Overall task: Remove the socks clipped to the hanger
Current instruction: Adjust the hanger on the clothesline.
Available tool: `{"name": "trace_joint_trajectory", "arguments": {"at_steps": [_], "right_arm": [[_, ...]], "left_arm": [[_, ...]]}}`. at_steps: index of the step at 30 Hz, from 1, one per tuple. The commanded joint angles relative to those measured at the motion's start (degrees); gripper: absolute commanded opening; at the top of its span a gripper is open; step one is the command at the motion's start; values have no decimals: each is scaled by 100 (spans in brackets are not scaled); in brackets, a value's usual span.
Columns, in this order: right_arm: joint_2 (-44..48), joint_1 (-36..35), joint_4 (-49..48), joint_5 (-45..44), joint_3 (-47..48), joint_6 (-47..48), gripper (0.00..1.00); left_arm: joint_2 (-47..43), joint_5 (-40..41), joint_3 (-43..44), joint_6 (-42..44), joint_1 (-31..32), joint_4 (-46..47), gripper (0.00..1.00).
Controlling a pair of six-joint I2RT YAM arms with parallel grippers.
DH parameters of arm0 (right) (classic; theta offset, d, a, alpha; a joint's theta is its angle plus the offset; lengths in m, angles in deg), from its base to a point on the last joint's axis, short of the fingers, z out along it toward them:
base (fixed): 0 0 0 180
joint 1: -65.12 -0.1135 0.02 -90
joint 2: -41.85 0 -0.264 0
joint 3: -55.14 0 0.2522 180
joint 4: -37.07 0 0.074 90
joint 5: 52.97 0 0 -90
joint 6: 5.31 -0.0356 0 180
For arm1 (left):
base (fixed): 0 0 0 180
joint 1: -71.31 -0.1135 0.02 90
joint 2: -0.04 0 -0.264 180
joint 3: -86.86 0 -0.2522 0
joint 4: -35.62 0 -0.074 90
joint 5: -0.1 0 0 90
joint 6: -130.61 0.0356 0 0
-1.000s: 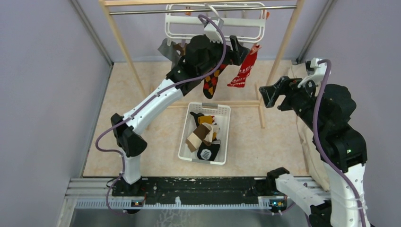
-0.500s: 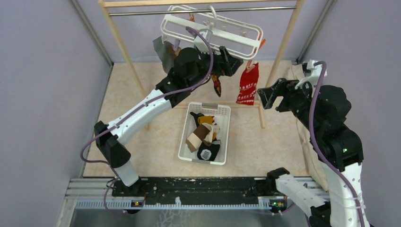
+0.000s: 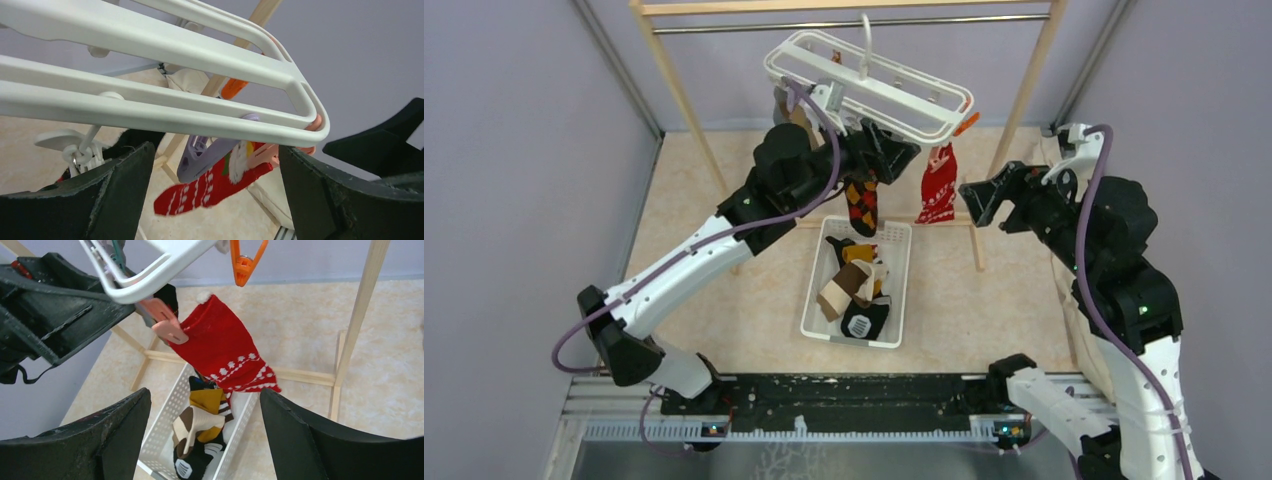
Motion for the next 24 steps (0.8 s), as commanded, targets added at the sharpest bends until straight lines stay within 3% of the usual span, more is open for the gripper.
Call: {"name": "trace_joint_trajectory", "arguments": {"at_steps": [1,8,15,24], "right_arm": [[-39,-34,-446,73,31,-101,81],[-435,-33,-854,482,251,-139,76],[-937,-33,-1524,1416,579,-264,71],[-1072,-33,-1323,1519,958,-160,78]], "left_arm": [[-584,196,-427,-62,94,83,99],[-1265,394,-1033,9,162,-14,99],[-1187,481,-847,274,162,-311,99],[-1136,695,-755,702,153,-1221,99]]}}
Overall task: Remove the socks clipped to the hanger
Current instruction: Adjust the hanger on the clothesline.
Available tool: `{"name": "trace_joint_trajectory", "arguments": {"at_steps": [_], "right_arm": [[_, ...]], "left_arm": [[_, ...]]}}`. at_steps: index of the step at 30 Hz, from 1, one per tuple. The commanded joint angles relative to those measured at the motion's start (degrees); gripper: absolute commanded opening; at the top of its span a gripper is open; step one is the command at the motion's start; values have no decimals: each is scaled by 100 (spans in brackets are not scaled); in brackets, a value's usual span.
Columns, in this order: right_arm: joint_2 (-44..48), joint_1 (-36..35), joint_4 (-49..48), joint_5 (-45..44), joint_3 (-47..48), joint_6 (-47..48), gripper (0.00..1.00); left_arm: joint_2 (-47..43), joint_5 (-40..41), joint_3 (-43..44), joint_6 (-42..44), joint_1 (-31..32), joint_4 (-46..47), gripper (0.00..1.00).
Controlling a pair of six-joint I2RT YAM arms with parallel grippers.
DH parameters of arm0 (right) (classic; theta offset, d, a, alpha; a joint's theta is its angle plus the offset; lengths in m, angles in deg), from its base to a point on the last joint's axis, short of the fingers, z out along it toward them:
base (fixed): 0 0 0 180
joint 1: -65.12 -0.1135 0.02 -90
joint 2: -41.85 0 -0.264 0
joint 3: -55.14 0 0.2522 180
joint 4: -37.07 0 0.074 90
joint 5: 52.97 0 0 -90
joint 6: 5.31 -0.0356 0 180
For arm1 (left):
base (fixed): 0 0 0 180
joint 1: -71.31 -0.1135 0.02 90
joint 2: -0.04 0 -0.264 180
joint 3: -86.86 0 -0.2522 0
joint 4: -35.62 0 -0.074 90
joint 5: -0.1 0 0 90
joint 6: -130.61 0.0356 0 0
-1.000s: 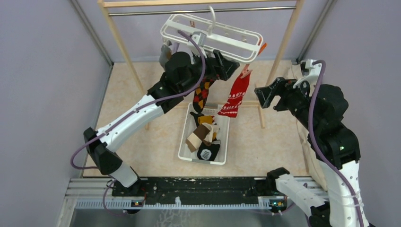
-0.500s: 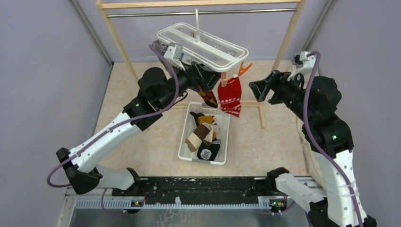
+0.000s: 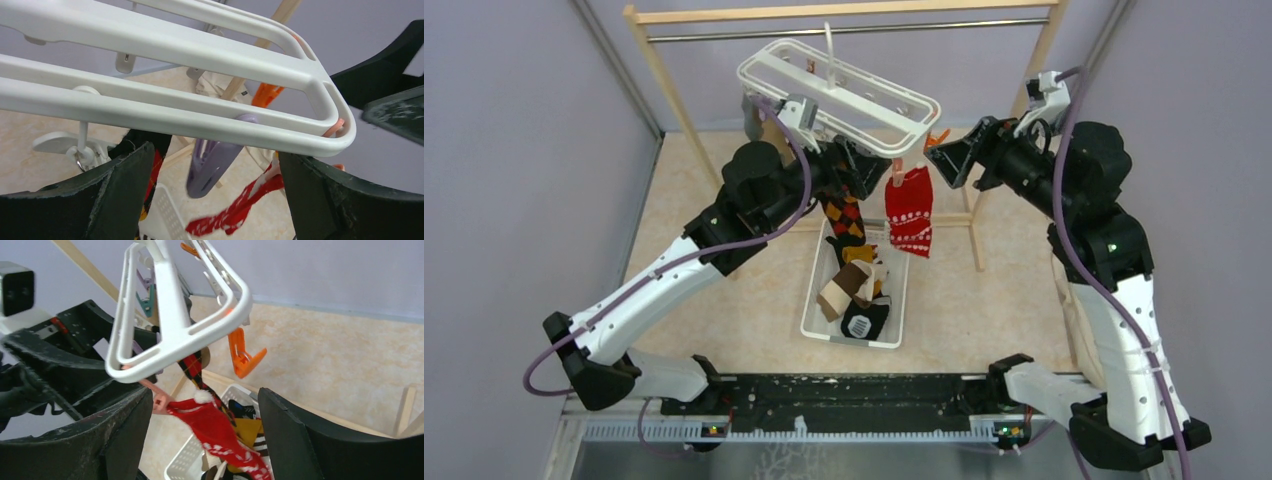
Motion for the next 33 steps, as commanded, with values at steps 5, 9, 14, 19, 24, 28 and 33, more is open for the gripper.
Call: {"name": "trace_joint_trajectory", "arguments": {"at_steps": [5,9,14,19,24,28,33], "right_arm": [[75,-35,-281,503,407,-38,78],[-38,-33,-594,1175,315,-362,77],[-158,-38,-1137,1627,179,-931,76],[-314,-33,-1446,1850,87,-1403,70],[-390,-34,-1500,1720,55,-1587,68],[-485,-34,-1721,1609,73,-1762,68],[-748,-33,-2029,1353,35,-1982,66]], "left_arm": [[-72,972,3,775,52,-1326,99],[-368,215,-360,1304,-42,-755,99],[-447,-1326,-461,1499,-176,-239,99],[-355,-2018,-452,1481,-176,-76,85],[-261,-1993,-380,1430,-176,-97,73],[-193,-2233,-378,1372,-176,-66,80],[-185,-2491,-473,1288,-176,-10,82]]}}
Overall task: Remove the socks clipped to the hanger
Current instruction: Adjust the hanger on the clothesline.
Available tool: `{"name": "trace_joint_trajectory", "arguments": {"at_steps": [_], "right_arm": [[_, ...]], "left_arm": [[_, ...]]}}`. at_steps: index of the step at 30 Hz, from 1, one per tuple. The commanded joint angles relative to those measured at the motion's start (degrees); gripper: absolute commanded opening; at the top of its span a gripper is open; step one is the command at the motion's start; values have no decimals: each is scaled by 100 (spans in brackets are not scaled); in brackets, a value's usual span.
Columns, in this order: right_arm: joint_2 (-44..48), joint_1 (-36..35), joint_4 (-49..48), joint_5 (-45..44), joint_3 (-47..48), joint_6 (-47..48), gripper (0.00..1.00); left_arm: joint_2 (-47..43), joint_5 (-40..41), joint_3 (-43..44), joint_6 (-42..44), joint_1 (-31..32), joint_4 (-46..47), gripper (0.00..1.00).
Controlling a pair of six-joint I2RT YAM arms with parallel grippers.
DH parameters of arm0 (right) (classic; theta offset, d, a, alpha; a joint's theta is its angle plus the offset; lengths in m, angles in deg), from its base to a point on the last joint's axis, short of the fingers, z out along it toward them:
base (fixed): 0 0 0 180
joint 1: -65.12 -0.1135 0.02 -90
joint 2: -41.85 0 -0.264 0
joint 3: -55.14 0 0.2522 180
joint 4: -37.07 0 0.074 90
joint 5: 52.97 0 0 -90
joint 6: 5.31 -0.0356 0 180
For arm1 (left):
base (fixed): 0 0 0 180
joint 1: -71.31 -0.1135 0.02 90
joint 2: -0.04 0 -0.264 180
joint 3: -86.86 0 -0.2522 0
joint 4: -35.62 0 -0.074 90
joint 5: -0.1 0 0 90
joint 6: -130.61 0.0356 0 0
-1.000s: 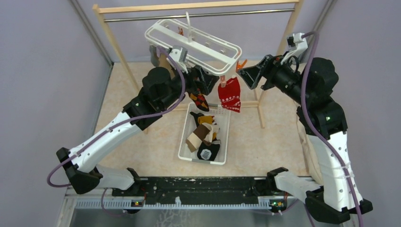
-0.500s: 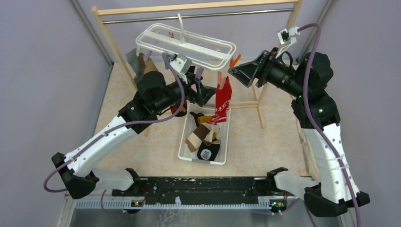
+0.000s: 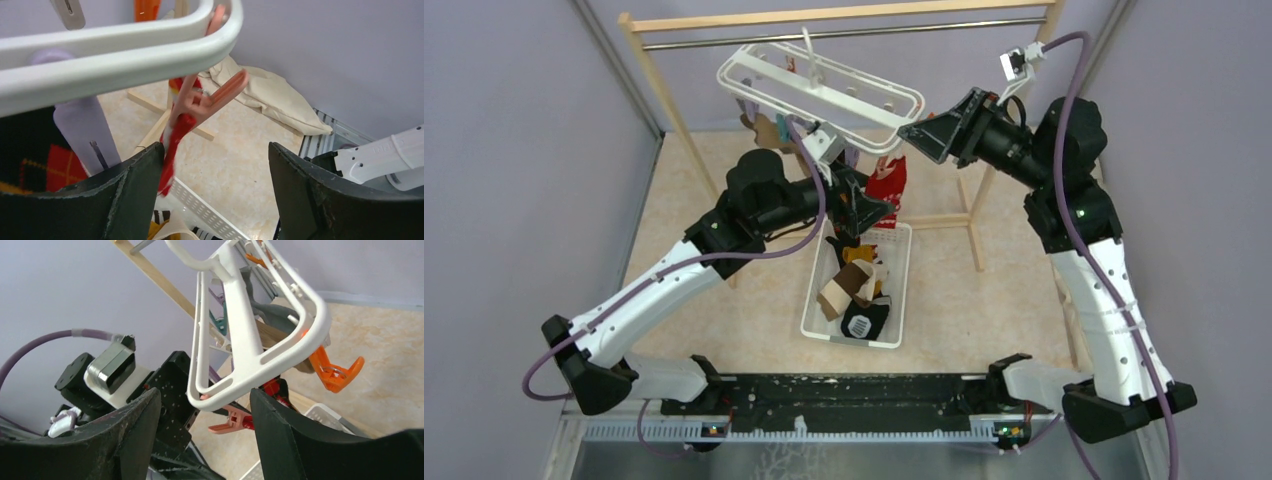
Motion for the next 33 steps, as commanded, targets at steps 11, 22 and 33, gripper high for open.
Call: {"name": "trace_joint_trajectory", "arguments": {"at_steps": [11,22,33], "right_arm": [[-411,-33,-1134,-188,-471,-614,58],[-583,-98,-1529,-104,-562,-981,59],[-1082,-146,-1339,-278,76,-813,0]], "left_arm": [[-49,-568,-55,-213,16,419,87],[149,-682,95,-197,18,433,88],[-200,-1128,-97,-355,16,353,98]]}}
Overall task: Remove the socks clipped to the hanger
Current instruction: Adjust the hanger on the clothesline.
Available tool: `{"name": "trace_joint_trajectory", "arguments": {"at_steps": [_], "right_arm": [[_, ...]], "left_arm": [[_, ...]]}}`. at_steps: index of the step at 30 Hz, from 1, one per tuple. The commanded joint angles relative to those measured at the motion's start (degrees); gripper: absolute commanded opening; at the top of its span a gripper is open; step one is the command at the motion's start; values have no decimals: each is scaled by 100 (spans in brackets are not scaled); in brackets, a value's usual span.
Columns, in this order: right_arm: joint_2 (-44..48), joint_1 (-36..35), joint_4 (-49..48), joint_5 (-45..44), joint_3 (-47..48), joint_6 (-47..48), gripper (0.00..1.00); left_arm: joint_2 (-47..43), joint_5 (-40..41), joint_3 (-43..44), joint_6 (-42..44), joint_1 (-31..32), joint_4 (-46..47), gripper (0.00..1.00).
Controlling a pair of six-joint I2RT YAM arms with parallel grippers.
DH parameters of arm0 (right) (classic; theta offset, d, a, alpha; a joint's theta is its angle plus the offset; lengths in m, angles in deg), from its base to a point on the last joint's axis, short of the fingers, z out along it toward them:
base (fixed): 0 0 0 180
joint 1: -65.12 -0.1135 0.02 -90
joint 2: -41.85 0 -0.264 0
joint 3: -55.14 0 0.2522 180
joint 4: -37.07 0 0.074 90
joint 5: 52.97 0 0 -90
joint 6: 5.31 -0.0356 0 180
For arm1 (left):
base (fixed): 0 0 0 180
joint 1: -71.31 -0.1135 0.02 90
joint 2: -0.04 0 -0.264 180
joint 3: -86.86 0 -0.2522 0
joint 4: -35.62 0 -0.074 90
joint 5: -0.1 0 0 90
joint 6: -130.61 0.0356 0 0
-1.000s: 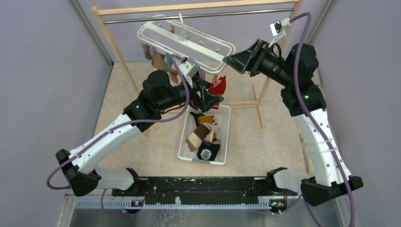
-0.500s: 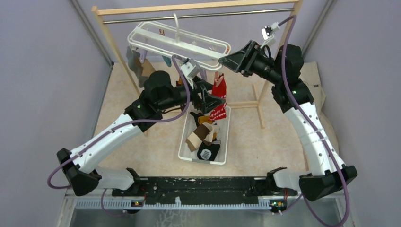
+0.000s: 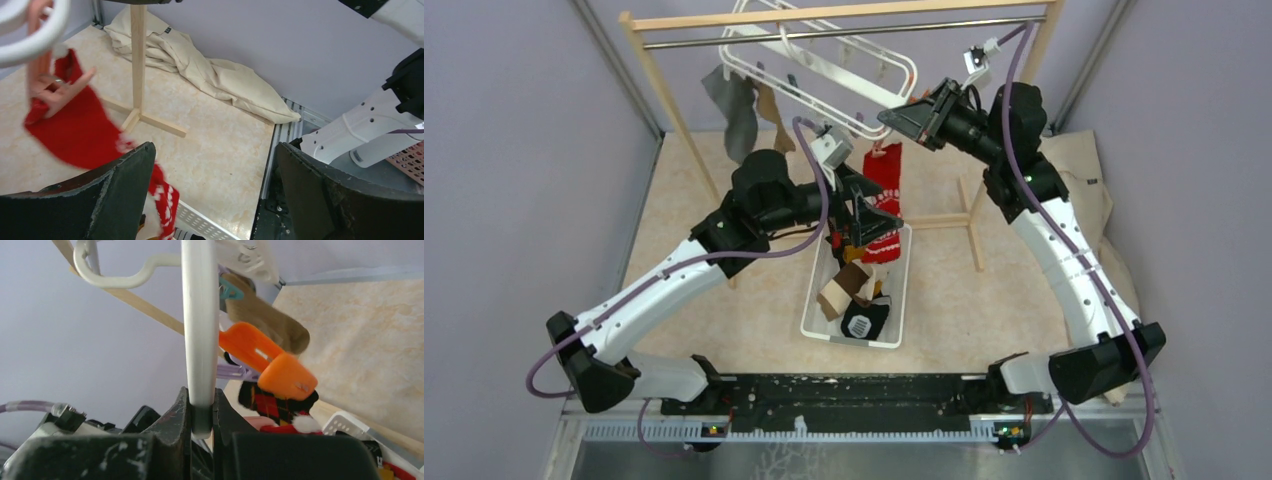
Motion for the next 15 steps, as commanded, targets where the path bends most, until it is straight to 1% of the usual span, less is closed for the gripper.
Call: {"name": "trace_joint_trajectory", "arguments": {"at_steps": [1,9,13,15], "right_arm": [[-91,40,34,-65,634,363,0],[-294,733,196,532,1036,302,0],[-494,1007,324,1087,1283,223,0],[-575,1161,321,1372,1318,150,0]], "left_arm": [[-425,-269,-33,-114,16,75,99],[-975,-22,-12,-105,16,-481,99],[-1177,428,-2,-1,16,-848,99],[-1280,811,-14,40,21,-1052,99]]}}
